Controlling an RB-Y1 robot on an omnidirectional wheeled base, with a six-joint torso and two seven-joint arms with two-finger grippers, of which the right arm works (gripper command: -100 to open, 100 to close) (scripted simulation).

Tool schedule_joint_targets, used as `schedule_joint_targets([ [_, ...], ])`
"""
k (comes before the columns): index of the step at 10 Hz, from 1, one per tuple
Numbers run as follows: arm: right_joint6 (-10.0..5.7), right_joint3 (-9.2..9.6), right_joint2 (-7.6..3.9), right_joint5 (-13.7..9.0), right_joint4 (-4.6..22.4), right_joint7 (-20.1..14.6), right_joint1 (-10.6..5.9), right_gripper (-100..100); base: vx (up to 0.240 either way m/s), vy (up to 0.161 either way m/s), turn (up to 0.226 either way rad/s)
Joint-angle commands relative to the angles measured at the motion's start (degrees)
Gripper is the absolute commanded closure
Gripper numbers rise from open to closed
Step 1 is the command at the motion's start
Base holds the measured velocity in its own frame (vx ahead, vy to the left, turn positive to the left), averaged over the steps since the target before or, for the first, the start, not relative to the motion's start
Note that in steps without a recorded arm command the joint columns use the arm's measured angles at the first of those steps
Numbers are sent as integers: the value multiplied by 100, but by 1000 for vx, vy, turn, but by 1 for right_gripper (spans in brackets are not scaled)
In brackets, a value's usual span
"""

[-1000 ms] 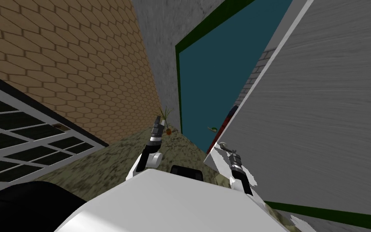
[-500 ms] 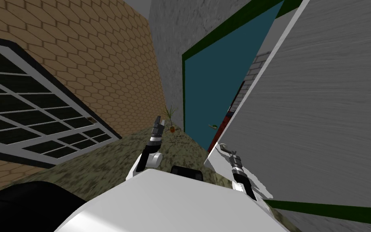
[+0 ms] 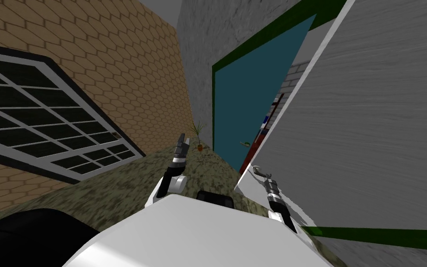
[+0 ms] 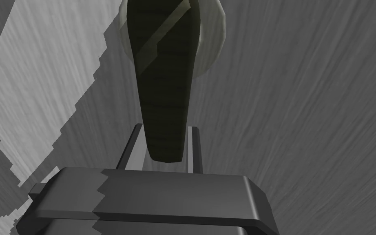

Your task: Pull the door open

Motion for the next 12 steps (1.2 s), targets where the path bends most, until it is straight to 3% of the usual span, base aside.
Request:
schedule_joint_targets([
  [1, -49, 105, -20, 14, 34, -46, -31, 100, -146, -30, 84],
  [10, -306, 654, -122, 90, 210, -285, -190, 100, -196, -40, 97],
  [12, -306, 654, -122, 90, 210, -285, -190, 100, -110, -21, 20],
])
